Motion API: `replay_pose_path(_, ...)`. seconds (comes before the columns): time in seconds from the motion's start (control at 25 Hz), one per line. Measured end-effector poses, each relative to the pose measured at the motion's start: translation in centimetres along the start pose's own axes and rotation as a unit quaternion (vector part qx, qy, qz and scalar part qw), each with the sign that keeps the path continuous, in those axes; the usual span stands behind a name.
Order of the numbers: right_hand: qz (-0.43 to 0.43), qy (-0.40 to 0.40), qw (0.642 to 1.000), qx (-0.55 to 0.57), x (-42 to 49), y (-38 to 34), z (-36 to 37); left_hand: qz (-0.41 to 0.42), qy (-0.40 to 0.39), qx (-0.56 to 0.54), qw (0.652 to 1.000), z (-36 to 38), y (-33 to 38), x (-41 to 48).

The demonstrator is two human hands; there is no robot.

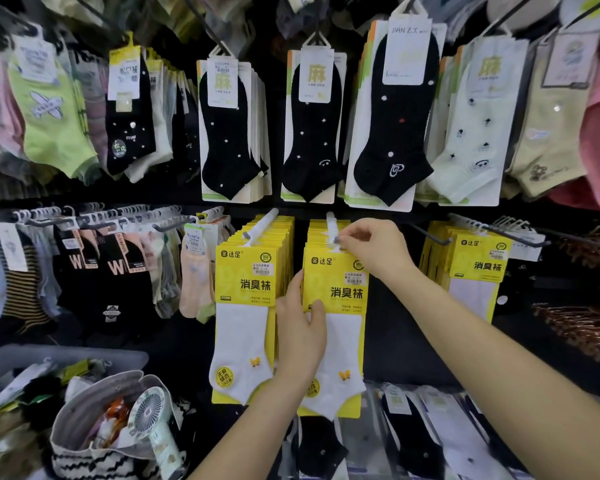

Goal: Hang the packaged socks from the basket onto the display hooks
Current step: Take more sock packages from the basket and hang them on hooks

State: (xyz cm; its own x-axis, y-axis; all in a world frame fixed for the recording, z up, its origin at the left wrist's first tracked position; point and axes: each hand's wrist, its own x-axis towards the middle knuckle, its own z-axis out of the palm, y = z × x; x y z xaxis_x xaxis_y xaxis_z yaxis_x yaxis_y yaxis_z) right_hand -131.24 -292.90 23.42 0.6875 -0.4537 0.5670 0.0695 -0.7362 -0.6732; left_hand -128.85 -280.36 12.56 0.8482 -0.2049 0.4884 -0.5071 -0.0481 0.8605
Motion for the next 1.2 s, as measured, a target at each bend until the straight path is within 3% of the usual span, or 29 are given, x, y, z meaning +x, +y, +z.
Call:
replay_pose_path(0.08, -0.004, 0.035, 0.999, -0.007, -1.7, 1.4, 0.4, 0.048, 0.032, 0.072, 0.996, 0.2, 0.3, 0.0)
replay_pose_path(0.16, 0.02, 0.02, 1.0, 0.013, -3.8, 2.8, 1.3, 0.071, 0.02, 0.068, 0.995, 0.5, 1.0, 1.3)
replay_pose_path(0.28, 0.027, -0.052, 0.996, 0.072, -4.8, 4.0, 2.8, 0.001, -0.059, -0.045, 0.997, 0.6, 2.3, 4.5)
replay_pose_path(0.36, 0.032, -0.056, 0.991, 0.113, -4.1, 4.0, 3.1, -0.026, -0.086, -0.076, 0.993, 0.8, 2.0, 5.7)
replay_pose_path(0.72, 0.086, -0.06, 0.963, 0.25, -2.9, 5.2, 4.9, -0.055, -0.095, -0.151, 0.982, 1.5, 0.3, 7.0)
replay_pose_path(0.96, 0.065, -0.084, 0.963, 0.249, -3.7, 5.8, 4.8, -0.061, -0.127, -0.182, 0.973, 1.1, -0.1, 6.2)
replay_pose_path(1.2, 0.118, -0.151, 0.965, 0.18, -10.3, 10.4, 4.4, -0.072, -0.101, -0.083, 0.989, 0.5, -4.9, -1.2)
